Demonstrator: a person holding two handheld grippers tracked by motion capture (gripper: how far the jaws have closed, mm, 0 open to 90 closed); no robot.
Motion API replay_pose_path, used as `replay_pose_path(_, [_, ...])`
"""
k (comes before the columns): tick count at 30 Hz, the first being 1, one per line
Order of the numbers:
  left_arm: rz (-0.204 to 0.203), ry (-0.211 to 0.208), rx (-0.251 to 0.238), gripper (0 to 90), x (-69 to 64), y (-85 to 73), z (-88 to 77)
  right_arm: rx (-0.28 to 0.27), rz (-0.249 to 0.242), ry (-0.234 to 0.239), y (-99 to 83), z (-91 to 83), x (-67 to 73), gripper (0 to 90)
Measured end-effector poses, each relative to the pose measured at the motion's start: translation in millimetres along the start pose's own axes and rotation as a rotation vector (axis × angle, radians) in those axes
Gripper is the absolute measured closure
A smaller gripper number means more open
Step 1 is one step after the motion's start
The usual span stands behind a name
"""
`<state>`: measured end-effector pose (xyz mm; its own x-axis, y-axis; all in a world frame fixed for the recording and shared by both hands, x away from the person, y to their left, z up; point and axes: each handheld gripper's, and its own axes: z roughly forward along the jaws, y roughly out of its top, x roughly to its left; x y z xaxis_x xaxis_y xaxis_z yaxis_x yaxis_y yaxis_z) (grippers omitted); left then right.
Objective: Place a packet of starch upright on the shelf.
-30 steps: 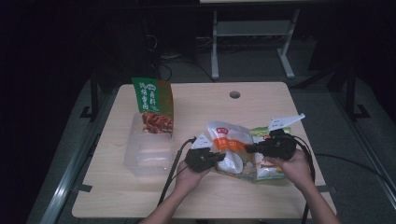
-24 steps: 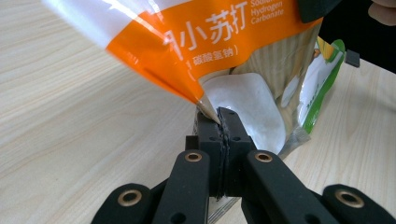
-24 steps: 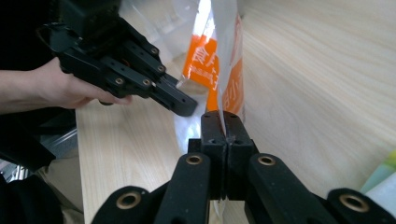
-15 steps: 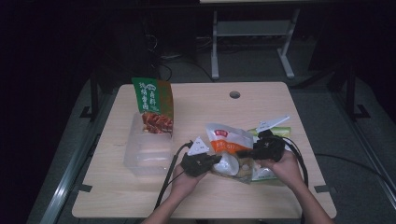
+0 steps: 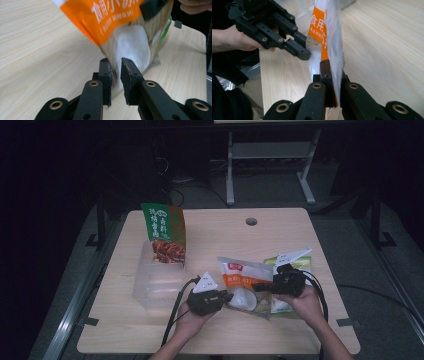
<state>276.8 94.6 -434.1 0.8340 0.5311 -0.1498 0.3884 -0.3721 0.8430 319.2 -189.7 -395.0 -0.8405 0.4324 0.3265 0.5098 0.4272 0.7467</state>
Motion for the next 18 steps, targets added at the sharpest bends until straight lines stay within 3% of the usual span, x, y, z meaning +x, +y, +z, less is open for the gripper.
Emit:
replay_pose_path(8, [0.031, -0.003, 0.008, 74.1, -3.3, -7.9, -14.1, -0.050, 0.000, -0.046, 7.0, -11.1, 5.1, 89.8])
replay_pose_path(12, [0.034, -0.010, 0.004, 73.4, -7.9, -11.7, -17.7, -0.050, -0.011, -0.063, 13.5, -10.8, 7.1, 89.8])
replay_pose_path(18, [0.069, -0.021, 0.028, 71.7, -13.8, -17.9, -23.1, -0.047, -0.042, -0.082, 31.8, -7.2, 13.7, 89.8])
